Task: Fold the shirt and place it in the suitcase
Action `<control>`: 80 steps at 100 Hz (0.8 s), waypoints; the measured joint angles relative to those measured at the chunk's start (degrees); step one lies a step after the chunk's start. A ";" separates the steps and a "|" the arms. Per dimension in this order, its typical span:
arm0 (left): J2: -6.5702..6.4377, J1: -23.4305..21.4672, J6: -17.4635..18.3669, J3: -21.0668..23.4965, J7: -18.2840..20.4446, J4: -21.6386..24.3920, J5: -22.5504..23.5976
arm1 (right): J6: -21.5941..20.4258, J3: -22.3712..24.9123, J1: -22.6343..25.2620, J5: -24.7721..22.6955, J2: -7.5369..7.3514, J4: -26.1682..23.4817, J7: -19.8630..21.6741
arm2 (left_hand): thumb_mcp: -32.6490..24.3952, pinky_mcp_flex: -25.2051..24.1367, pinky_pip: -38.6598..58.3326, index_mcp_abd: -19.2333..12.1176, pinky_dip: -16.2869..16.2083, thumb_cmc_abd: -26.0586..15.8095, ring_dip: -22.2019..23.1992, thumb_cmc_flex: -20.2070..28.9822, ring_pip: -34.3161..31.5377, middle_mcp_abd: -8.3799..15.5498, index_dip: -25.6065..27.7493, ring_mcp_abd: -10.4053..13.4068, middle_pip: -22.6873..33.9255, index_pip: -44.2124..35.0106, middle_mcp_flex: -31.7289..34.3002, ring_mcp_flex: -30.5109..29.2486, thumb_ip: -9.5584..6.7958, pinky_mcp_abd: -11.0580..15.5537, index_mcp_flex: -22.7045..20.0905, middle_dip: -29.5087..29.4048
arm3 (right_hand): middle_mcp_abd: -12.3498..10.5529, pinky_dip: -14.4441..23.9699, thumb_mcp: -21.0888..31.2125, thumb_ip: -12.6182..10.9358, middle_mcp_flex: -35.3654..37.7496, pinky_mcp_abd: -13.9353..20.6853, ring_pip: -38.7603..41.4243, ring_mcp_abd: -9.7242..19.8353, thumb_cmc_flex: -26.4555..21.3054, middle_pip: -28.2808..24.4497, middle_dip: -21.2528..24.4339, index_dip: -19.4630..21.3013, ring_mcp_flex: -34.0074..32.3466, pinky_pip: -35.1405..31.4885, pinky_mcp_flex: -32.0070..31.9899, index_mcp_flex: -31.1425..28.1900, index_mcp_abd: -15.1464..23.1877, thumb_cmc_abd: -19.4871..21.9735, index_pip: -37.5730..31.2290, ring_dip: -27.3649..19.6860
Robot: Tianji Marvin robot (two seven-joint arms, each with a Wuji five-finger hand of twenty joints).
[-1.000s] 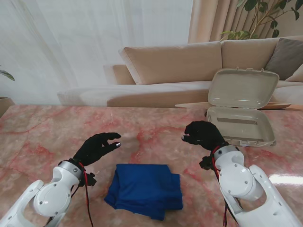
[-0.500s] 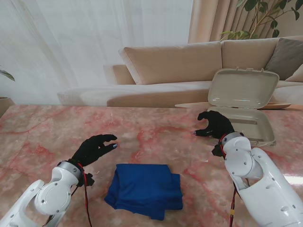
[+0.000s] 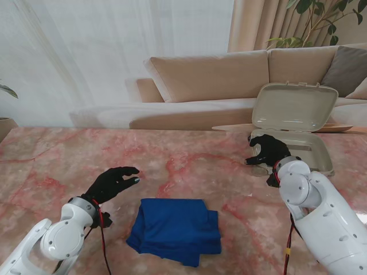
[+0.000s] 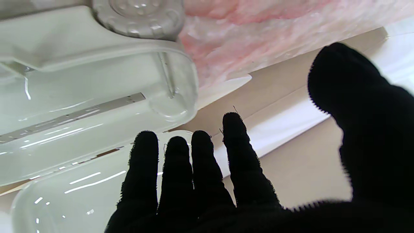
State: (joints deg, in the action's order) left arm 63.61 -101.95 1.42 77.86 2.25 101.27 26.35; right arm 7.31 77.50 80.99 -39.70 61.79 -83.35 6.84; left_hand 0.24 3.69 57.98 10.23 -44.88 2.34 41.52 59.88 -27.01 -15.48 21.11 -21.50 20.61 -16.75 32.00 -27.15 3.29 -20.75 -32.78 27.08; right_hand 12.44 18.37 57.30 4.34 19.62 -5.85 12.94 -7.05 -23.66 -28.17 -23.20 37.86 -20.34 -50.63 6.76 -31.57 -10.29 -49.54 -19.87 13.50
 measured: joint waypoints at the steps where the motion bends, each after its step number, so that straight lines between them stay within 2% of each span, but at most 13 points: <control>1: -0.01 -0.02 -0.03 0.00 0.01 0.00 -0.01 | 0.08 -0.08 -0.12 0.00 -0.02 0.23 0.00 | 0.00 0.00 0.00 0.00 0.00 0.00 0.00 0.00 0.00 0.00 0.00 0.00 0.00 0.00 0.00 0.00 0.00 0.00 0.00 0.00 | 0.00 0.00 0.00 0.00 -0.16 0.01 0.01 0.00 0.00 0.20 0.00 -0.29 -0.01 0.01 -0.04 -0.05 0.00 0.00 0.09 0.00; 43: -0.17 -0.63 -1.95 0.05 0.92 0.54 0.02 | 1.07 -1.31 -3.30 0.17 -0.22 7.37 0.33 | 0.00 0.00 -0.01 0.00 -0.01 0.00 0.00 0.00 0.00 0.05 0.00 0.00 0.00 0.00 0.00 0.00 0.00 0.00 0.00 0.00 | 0.00 0.00 0.86 0.56 -3.18 0.82 0.59 0.17 0.00 0.34 0.75 -1.20 2.88 0.74 -1.44 -0.08 -0.16 -0.72 0.11 -0.06; 80: -0.26 -0.80 -2.11 0.14 1.57 0.60 -0.24 | 1.56 -1.99 -5.09 0.20 -0.53 10.88 1.45 | 0.00 0.00 -0.01 0.00 -0.02 0.00 0.00 0.00 0.01 0.21 0.00 0.00 0.00 -0.39 0.00 0.00 0.00 0.00 0.00 0.00 | 0.00 0.00 0.87 0.56 -3.60 0.97 0.61 0.22 0.00 0.20 0.81 -1.27 3.51 0.74 -1.48 -0.08 -0.47 -0.73 0.60 -0.73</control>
State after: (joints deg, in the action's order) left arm 63.35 -102.75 -0.69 78.00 3.82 101.87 26.11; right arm 8.87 75.51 75.91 -39.49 61.26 -72.47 8.29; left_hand 0.24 3.69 57.97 10.23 -44.90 2.34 41.51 59.88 -27.01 -15.27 21.11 -21.50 20.61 -17.13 32.00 -27.15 3.29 -20.75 -32.78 27.08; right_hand 12.44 18.37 58.17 4.90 16.02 -4.88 13.55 -6.84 -23.66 -27.97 -22.38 36.59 -16.82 -49.89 5.28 -31.65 -10.77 -50.27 -19.27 12.77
